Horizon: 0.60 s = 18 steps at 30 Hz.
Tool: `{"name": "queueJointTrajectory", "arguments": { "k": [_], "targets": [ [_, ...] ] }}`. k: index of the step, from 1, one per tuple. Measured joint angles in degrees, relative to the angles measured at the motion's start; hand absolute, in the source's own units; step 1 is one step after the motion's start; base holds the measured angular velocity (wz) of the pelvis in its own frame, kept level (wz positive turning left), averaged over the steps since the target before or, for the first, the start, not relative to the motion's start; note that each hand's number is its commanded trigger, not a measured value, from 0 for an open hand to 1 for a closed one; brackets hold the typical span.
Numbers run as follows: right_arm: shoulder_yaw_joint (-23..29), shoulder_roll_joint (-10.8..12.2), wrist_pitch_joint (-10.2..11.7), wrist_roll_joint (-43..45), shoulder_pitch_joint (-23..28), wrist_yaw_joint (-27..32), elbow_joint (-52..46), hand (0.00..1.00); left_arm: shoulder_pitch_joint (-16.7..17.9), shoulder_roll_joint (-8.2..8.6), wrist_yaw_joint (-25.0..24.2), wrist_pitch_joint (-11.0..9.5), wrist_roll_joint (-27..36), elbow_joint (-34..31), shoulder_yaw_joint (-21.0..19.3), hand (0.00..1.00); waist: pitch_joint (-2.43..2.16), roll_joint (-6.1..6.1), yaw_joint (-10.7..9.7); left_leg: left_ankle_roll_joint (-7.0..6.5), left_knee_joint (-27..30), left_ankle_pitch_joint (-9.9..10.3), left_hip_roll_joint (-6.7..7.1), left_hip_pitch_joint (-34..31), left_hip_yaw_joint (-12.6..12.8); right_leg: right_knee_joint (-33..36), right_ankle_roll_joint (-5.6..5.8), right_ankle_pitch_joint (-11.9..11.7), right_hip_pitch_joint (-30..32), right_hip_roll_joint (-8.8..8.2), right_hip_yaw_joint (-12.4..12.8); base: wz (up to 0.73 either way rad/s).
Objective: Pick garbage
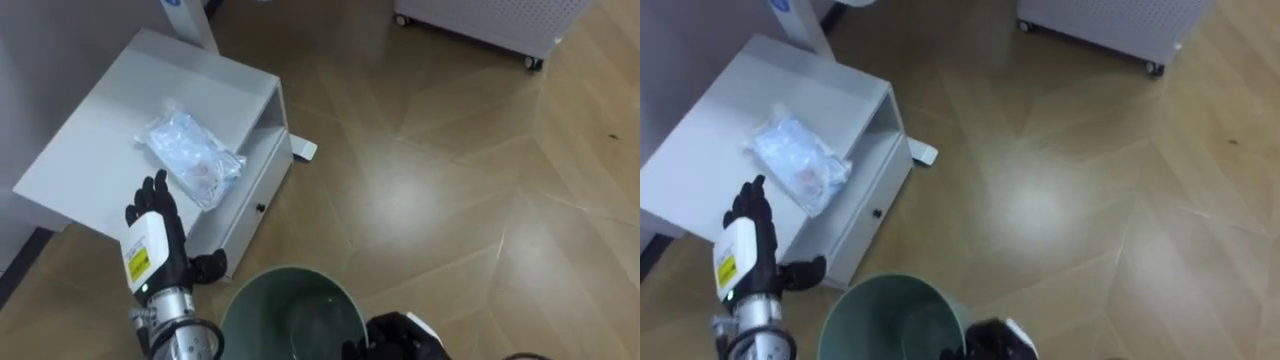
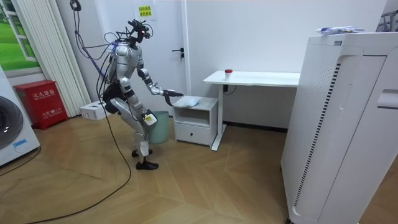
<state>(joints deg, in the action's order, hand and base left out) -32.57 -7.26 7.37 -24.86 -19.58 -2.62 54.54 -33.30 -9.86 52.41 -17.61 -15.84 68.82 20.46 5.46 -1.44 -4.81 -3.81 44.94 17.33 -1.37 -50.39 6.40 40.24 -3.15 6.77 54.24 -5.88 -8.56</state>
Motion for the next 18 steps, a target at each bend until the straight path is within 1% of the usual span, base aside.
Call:
{"name": "queueJointTrajectory", "arguments": {
  "k": [1, 5, 8, 12, 13, 16, 18],
  "targets": [
    [0.0, 0.0, -0.1, 0.0, -0.1, 0.0, -0.2, 1.00, -0.3, 0.01, 0.1, 0.0, 0.0, 0.0, 0.0, 0.00, 0.12, 0.20, -0.1, 0.18, 0.6, 0.3, -0.15, -0.4, 0.1, 0.8, -0.22, 0.3, 0.6, 0.06, 0.1, -0.05],
    [0.0, 0.0, -1.0, -0.3, -0.2, 0.0, -1.5, 1.00, -0.5, -0.02, 1.1, 0.0, 0.0, -0.1, -0.1, 0.00, 0.12, 0.21, -0.8, 0.73, 2.8, 1.2, -0.77, -2.1, 0.0, 2.6, -0.93, 1.3, 2.4, 0.30, 0.0, 0.00],
    [0.0, 0.1, -1.2, 0.0, -0.5, 0.0, -2.3, 1.00, -0.9, -0.03, 1.2, 0.1, -0.1, -0.1, -0.3, 0.00, 0.09, 0.27, -1.2, 1.15, 4.3, 1.7, -1.14, -3.5, -0.1, 4.1, -1.38, 1.9, 3.8, 0.55, -0.1, 0.00],
    [0.0, 0.0, -1.3, -0.1, -0.6, 0.0, -3.6, 1.00, -1.6, -0.04, 1.7, 0.2, -0.1, -0.1, -0.2, 0.00, 0.06, 0.31, -1.3, 1.51, 6.4, 2.5, -1.72, -5.6, -0.2, 6.0, -1.89, 2.4, 6.0, 0.95, 0.0, -0.06],
    [0.0, -0.1, -1.3, -0.2, -0.7, 0.0, -3.8, 1.00, -1.9, -0.04, 2.1, 0.3, -0.1, -0.1, -0.2, 0.00, 0.04, 0.35, -1.4, 1.60, 7.6, 3.0, -1.98, -6.5, -0.2, 7.0, -2.07, 2.7, 6.9, 1.05, 0.0, -0.03],
    [0.0, -0.2, -1.4, -0.4, -1.2, 0.0, -4.0, 1.00, -3.4, -0.10, 2.4, 1.2, -0.2, -0.1, -0.2, 0.00, 0.04, 0.35, -1.3, 1.84, 10.2, 3.8, -2.14, -8.5, -0.3, 9.4, -2.52, 3.5, 9.0, 1.17, -0.1, -0.04],
    [0.0, 0.0, -2.0, -0.3, -1.8, 0.0, -4.0, 1.00, -3.8, -0.61, 2.6, 1.4, -0.8, -0.1, -0.3, 0.00, 0.03, 0.34, -1.1, 2.09, 12.0, 4.6, -2.99, -9.4, -0.5, 10.4, -2.76, 3.7, 9.6, 1.93, -0.1, -0.14]
  ]
}}
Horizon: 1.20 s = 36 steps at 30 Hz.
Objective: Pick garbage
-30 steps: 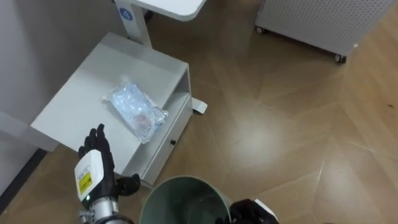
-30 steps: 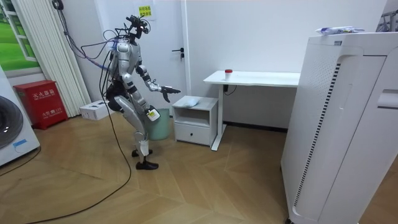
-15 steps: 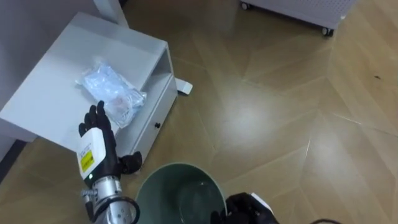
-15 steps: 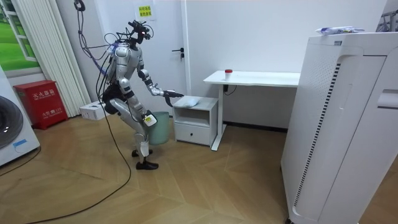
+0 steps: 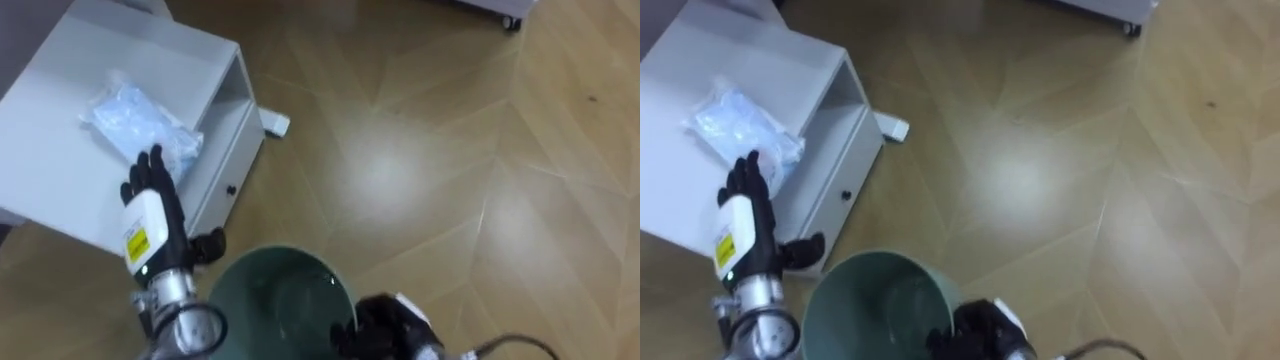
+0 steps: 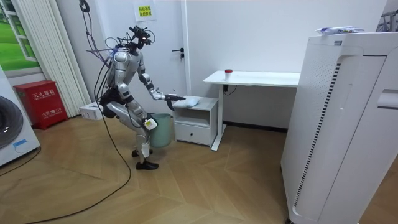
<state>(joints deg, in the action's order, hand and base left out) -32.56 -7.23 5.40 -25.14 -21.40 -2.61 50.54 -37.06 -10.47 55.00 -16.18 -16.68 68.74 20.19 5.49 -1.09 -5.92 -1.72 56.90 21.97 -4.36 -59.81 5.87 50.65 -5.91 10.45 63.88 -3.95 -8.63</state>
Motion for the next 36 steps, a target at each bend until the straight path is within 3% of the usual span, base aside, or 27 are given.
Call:
{"name": "queueJointTrajectory", "arguments": {
  "k": [5, 12, 14, 17, 23, 29, 36],
  "targets": [
    [0.0, -0.2, -0.5, -1.4, -0.5, 0.0, -0.2, 1.00, -1.5, -1.71, 0.8, 1.3, -1.5, 0.0, 0.2, 0.00, 0.00, -0.01, -0.3, 0.61, 3.9, 1.1, -0.40, -2.9, -1.0, 3.2, -0.77, 0.9, 2.3, 0.09, -0.8, 0.02],
    [0.0, -1.4, -1.2, -3.9, -1.6, 0.0, -2.0, 1.00, -2.5, -2.03, 0.9, 3.6, -1.8, -0.1, 0.4, 0.00, 0.06, -0.19, 0.1, 1.11, 9.1, 2.7, -1.00, -7.4, -1.6, 8.0, -1.47, 2.0, 6.7, 0.02, -1.1, -0.01],
    [0.0, -1.9, -1.3, -4.8, -2.2, 0.0, -1.9, 1.00, -3.2, -2.22, 1.1, 4.4, -1.7, -0.1, 0.5, 0.00, 0.33, -0.89, 0.3, 1.26, 10.3, 2.8, -1.00, -8.6, -2.3, 8.9, -1.61, 2.2, 7.5, -0.06, -1.7, 0.07],
    [0.0, -2.6, -1.2, -6.1, -2.6, -0.1, -2.0, 1.00, -3.9, -2.27, 1.1, 4.9, -1.8, -0.1, 0.5, 0.00, 0.36, -1.35, 1.0, 1.37, 11.7, 3.1, -1.00, -9.9, -2.8, 10.3, -1.69, 2.8, 8.6, -0.10, -1.7, 0.04],
    [0.0, -3.8, -1.3, -8.6, -4.2, -0.1, -1.9, 1.00, -3.9, -2.64, 1.0, 5.5, -1.9, -0.1, 1.6, 0.00, 0.46, -2.45, 1.9, 1.59, 12.8, 3.3, -0.96, -11.7, -3.0, 11.5, -2.08, 3.2, 10.5, -0.15, -1.9, 0.02],
    [0.0, -4.4, -1.5, -10.7, -4.6, -0.1, -1.9, 1.00, -3.9, -4.62, -0.5, 6.3, -3.1, -0.1, 3.2, 0.00, 0.47, -2.60, 1.9, 2.24, 12.8, 3.5, -0.83, -11.9, -3.0, 12.4, -3.00, 3.8, 11.0, -0.74, -2.4, 0.03],
    [0.0, -5.8, -1.8, -11.7, -4.8, -0.9, -2.0, 1.00, -4.0, -4.69, -2.0, 7.2, -3.2, 0.0, 4.2, 0.00, 0.50, -2.69, 2.9, 2.49, 12.4, 3.5, -0.81, -12.1, -3.1, 12.3, -3.36, 4.0, 11.3, -0.91, -2.7, 0.00]
  ]
}}
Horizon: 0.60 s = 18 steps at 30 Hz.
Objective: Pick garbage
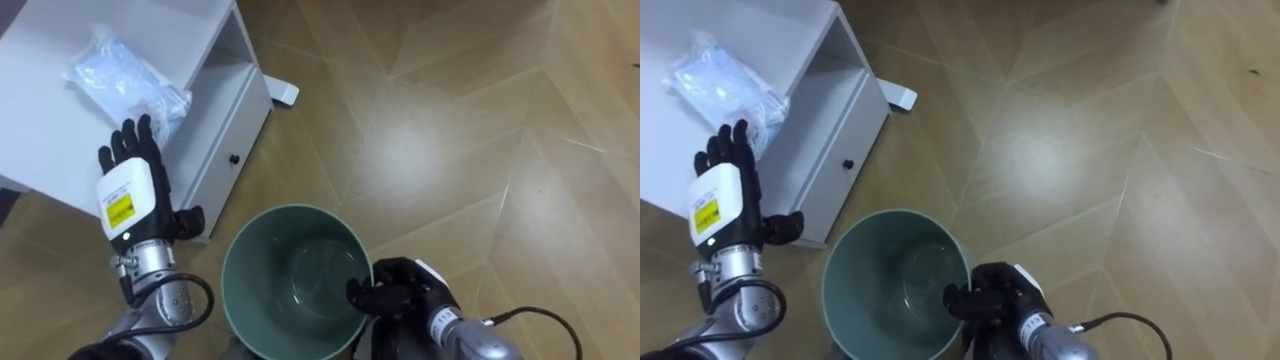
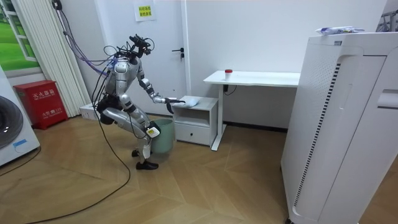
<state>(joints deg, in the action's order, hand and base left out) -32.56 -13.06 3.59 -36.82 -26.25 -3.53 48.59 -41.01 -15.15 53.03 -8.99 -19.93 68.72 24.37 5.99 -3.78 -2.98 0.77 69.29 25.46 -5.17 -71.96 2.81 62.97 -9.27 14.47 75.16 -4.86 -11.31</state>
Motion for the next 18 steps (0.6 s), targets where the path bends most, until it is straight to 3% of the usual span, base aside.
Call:
{"name": "queueJointTrajectory", "arguments": {
  "k": [3, 4, 6, 7, 8, 12, 14, 18],
  "targets": [
    [0.0, -0.6, 0.0, -1.0, 0.0, -0.3, 0.0, 1.00, -0.1, -0.02, -1.1, 0.3, 0.1, 0.0, 0.7, 0.00, 0.11, -0.19, 0.2, 0.03, 0.0, 0.0, 0.04, -0.4, -0.4, -0.1, -0.01, 0.0, 0.1, -0.05, -0.4, 0.02],
    [0.0, -0.6, 0.0, -1.2, -0.1, -0.3, 0.0, 1.00, -0.1, -0.01, -1.9, 0.3, 0.1, 0.1, 0.8, 0.05, 0.11, -0.19, 0.2, 0.03, 0.0, 0.0, 0.03, -0.5, -0.4, -0.2, -0.01, 0.0, 0.1, -0.04, -0.4, 0.00],
    [0.0, -0.6, 0.0, -1.7, -0.1, -0.3, 0.0, 1.00, -0.2, -0.01, -2.8, 0.4, 0.0, 0.1, 1.2, 0.26, 0.11, -0.20, 0.1, 0.00, 0.0, 0.0, 0.03, -0.6, -0.5, -0.3, 0.07, 0.1, 0.1, -0.03, -0.4, 0.00],
    [0.0, -0.6, 0.0, -1.7, -0.1, -0.3, 0.0, 1.00, -0.5, -0.01, -3.6, 0.4, 0.0, 0.2, 1.2, 0.78, 0.12, -0.19, 0.1, -0.03, 0.0, 0.1, 0.03, -0.6, -0.5, -0.3, 0.12, 0.1, 0.1, -0.03, -0.4, 0.00],
    [0.0, -0.6, 0.0, -1.7, -0.1, -0.3, 0.0, 1.00, -0.8, -0.01, -3.9, 0.4, 0.0, 0.4, 1.2, 1.00, 0.12, -0.20, 0.2, -0.07, 0.0, 0.1, 0.03, -0.6, -0.5, -0.3, 0.15, 0.1, 0.2, -0.02, -0.4, 0.00],
    [0.0, -0.8, 0.0, -1.7, 0.0, -0.4, 0.0, 1.00, -1.7, -0.13, -2.5, 0.8, 0.0, 0.5, 1.1, 1.00, 0.12, -0.19, 0.2, -0.13, 0.0, 0.3, 0.03, -0.6, -0.5, -0.4, 0.26, 0.2, 0.2, 0.00, -0.4, 0.00],
    [0.0, -0.8, 0.0, -1.7, -0.1, -0.4, 0.0, 1.00, -2.9, -1.68, -1.5, 0.9, 0.0, 0.5, 1.3, 1.00, 0.12, -0.20, 0.3, -0.46, 0.0, 0.4, 0.03, -0.6, -0.5, -0.4, 0.27, 0.2, 0.2, 0.00, -0.4, 0.00],
    [0.0, -0.8, 0.0, -1.7, -0.1, -0.4, 0.0, 1.00, -4.7, -3.17, -1.4, 1.6, 0.1, 0.5, 1.4, 1.00, 0.12, -0.20, 0.2, -0.46, 0.0, 0.5, 0.05, -0.6, -0.4, -0.4, 0.31, 0.2, 0.2, -0.01, -0.4, 0.00]
  ]
}}
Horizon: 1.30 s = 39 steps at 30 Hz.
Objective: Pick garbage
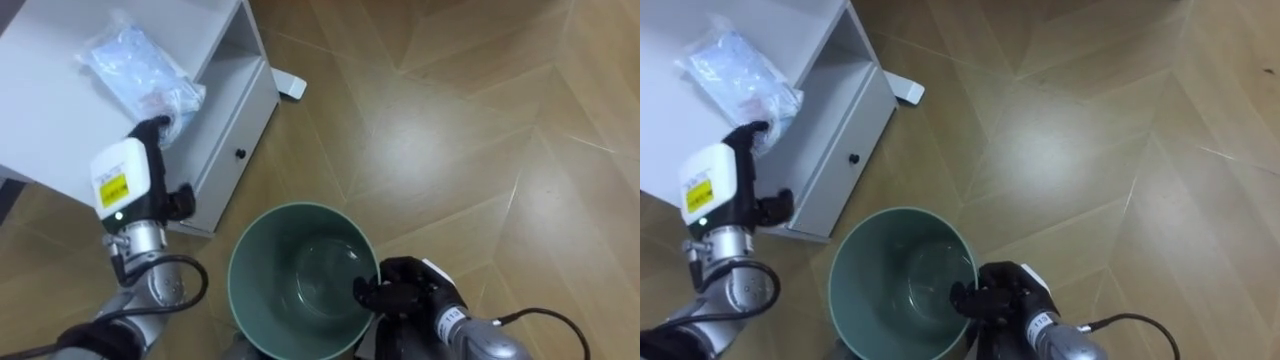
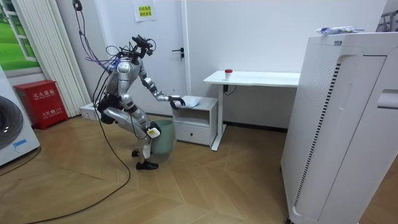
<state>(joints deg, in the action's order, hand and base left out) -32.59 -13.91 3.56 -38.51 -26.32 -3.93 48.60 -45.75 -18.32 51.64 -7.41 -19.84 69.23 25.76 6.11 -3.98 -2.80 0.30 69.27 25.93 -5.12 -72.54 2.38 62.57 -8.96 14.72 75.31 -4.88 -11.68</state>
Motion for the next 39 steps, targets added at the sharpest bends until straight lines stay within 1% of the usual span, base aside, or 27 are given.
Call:
{"name": "queueJointTrajectory", "arguments": {
  "k": [4, 6, 9, 12, 13, 15, 20, 23, 28, 33, 36, 39],
  "targets": [
    [0.1, 0.0, -0.5, 0.0, -0.1, 0.0, 0.0, 1.00, -0.7, -0.14, 0.3, 0.2, -0.1, -0.1, 0.2, 1.00, 0.00, 0.00, 0.0, 0.04, 0.0, 0.0, 0.16, 0.0, 0.0, 0.0, 0.18, 0.1, 0.0, -0.10, 0.1, 0.00],
    [0.0, 0.0, -0.9, 0.0, -0.4, 0.0, 0.0, 1.00, -0.7, -0.06, -0.6, 1.1, -0.5, 0.0, 0.8, 1.00, 0.00, 0.00, -0.2, 0.06, -0.1, 0.0, 0.33, 0.0, 0.0, 0.0, 0.25, 0.1, 0.0, -0.20, 0.1, 0.02],
    [0.0, -0.5, -1.2, 0.0, -0.5, 0.0, 0.0, 1.00, -0.5, 0.00, -1.6, 1.6, -1.2, 0.0, 1.6, 1.00, 0.00, 0.00, -0.3, 0.04, -0.3, 0.0, 0.62, 0.2, 0.1, 0.0, 0.51, 0.3, 0.0, -0.28, 0.4, 0.03],
    [0.0, -0.6, -1.8, 0.0, -0.7, 0.0, 0.0, 1.00, 0.8, 0.34, -3.5, 2.8, -3.0, 0.1, 2.4, 1.00, 0.00, 0.00, -0.3, 0.01, -0.5, 0.1, 0.62, 0.2, 0.1, -0.2, 0.57, 0.3, 0.0, -0.30, 0.4, 0.00],
    [0.0, -0.7, -1.9, 0.0, -0.8, 0.0, 0.0, 1.00, 0.9, 0.81, -3.6, 3.3, -4.3, 0.2, 2.6, 1.00, 0.00, 0.00, -0.2, 0.01, -0.5, 0.1, 0.64, 0.2, 0.1, -0.2, 0.66, 0.4, 0.0, -0.31, 0.4, 0.00],
    [0.0, -0.8, -2.4, 0.0, -1.0, 0.0, 0.0, 1.00, 0.9, 1.00, -4.3, 3.5, -5.7, 0.3, 2.6, 1.00, 0.00, 0.00, -0.2, 0.01, -0.6, 0.1, 0.67, 0.2, 0.1, -0.2, 0.68, 0.4, 0.0, -0.33, 0.4, 0.00],
    [0.1, -0.9, -2.5, 0.0, -1.1, -0.1, 0.1, 1.00, 0.9, 1.47, -6.3, 4.9, -9.2, 1.3, 2.6, 1.00, 0.00, -0.01, -0.3, 0.02, -0.6, 0.1, 0.61, 0.2, 0.2, -0.3, 0.68, 0.4, 0.0, -0.30, 0.4, 0.00],
    [0.1, -1.1, -2.5, 0.0, -1.2, -0.5, 0.1, 1.00, 0.9, 1.48, -6.4, 5.4, -9.8, 1.3, 2.6, 1.00, 0.04, -0.08, -0.3, 0.02, -0.7, 0.1, 0.71, 0.2, 0.2, -0.2, 0.65, 0.4, 0.0, -0.44, 0.4, 0.00],
    [0.1, -1.8, -2.5, 0.1, -1.2, -0.4, 0.1, 1.00, 1.1, 1.99, -6.3, 5.4, -9.4, 1.3, 2.6, 1.00, 0.07, -0.12, 0.0, -0.03, -0.6, 0.1, 0.80, 0.3, 0.2, -0.1, 0.67, 0.5, -0.1, -0.63, 0.4, 0.00],
    [0.1, -2.0, -2.6, 0.1, -0.8, 0.8, -0.3, 1.00, 1.6, 2.07, -5.8, 5.2, -9.0, 1.1, 2.6, 1.00, 0.07, -0.10, -0.2, -0.11, -0.7, 0.0, 0.80, 1.2, 0.4, 0.0, 0.72, 0.5, -0.8, -0.58, 0.6, 0.00],
    [0.1, -2.0, -2.5, 0.2, 0.1, 2.1, -0.8, 1.00, 1.7, 2.11, -3.9, 4.0, -9.1, 0.9, 2.6, 1.00, 0.05, -0.07, -0.6, -0.09, -0.9, 0.0, 0.83, 2.7, 0.5, -0.1, 0.76, 0.5, -2.2, -0.59, 0.6, 0.00],
    [0.2, -2.0, -2.2, 0.3, 2.4, 4.0, -2.3, 1.00, 3.8, 1.89, -1.2, 2.3, -9.1, -1.7, 2.4, 1.00, 0.02, -0.02, -1.1, -0.11, -2.4, 0.0, 0.88, 5.9, 0.8, -1.4, 0.89, 0.5, -5.3, -0.59, 0.8, 0.00]
  ]
}}
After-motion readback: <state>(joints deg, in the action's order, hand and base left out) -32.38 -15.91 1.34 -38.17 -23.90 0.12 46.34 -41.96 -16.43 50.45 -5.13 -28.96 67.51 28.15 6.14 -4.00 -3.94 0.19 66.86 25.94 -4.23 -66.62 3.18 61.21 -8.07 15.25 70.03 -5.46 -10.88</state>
